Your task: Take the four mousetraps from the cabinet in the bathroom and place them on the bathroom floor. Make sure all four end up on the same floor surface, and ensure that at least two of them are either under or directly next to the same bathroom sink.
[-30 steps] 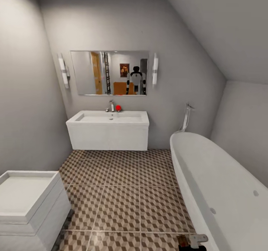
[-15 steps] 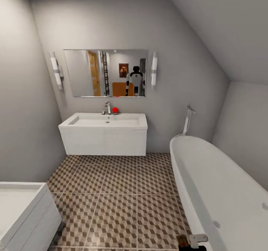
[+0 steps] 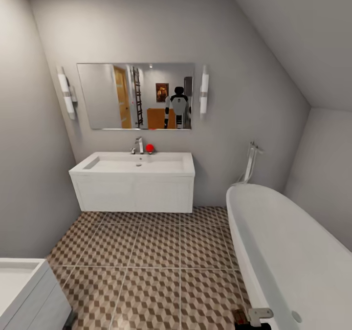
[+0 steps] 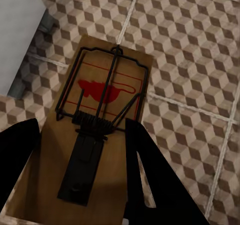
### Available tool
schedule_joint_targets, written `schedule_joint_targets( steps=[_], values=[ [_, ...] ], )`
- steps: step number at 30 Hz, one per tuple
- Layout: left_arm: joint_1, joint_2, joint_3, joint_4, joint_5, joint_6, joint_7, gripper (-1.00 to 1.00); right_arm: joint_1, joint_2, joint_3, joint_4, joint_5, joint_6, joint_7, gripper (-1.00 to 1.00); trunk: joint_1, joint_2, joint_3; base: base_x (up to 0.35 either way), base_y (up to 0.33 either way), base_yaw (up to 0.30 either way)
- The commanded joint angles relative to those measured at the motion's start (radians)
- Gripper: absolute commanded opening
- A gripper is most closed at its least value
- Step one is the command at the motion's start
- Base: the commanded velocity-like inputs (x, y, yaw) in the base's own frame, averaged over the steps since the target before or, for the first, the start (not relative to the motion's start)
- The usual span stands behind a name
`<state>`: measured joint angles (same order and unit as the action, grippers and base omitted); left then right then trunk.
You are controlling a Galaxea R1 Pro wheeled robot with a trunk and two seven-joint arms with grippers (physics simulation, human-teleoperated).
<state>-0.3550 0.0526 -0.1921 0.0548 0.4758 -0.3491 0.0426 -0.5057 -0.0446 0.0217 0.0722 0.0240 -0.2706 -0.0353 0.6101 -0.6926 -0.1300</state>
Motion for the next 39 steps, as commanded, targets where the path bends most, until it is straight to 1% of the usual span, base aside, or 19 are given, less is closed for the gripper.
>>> schedule_joint_targets(
  steps=[1,39],
  values=[
    [-0.002,0.000,-0.009,0.003,0.004,-0.005,0.002,-1.00,-0.002,0.000,0.002,0.005,-0.001,-0.007,-0.002,-1.00,0.001,-0.001,-0.002,0.324,0.000,0.000],
    [-0.002,0.004,-0.004,0.003,0.005,-0.007,0.002,-1.00,-0.002,0.000,0.002,0.005,-0.001,-0.007,-0.002,-1.00,0.001,-0.001,-0.002,0.324,0.000,0.000]
  ],
)
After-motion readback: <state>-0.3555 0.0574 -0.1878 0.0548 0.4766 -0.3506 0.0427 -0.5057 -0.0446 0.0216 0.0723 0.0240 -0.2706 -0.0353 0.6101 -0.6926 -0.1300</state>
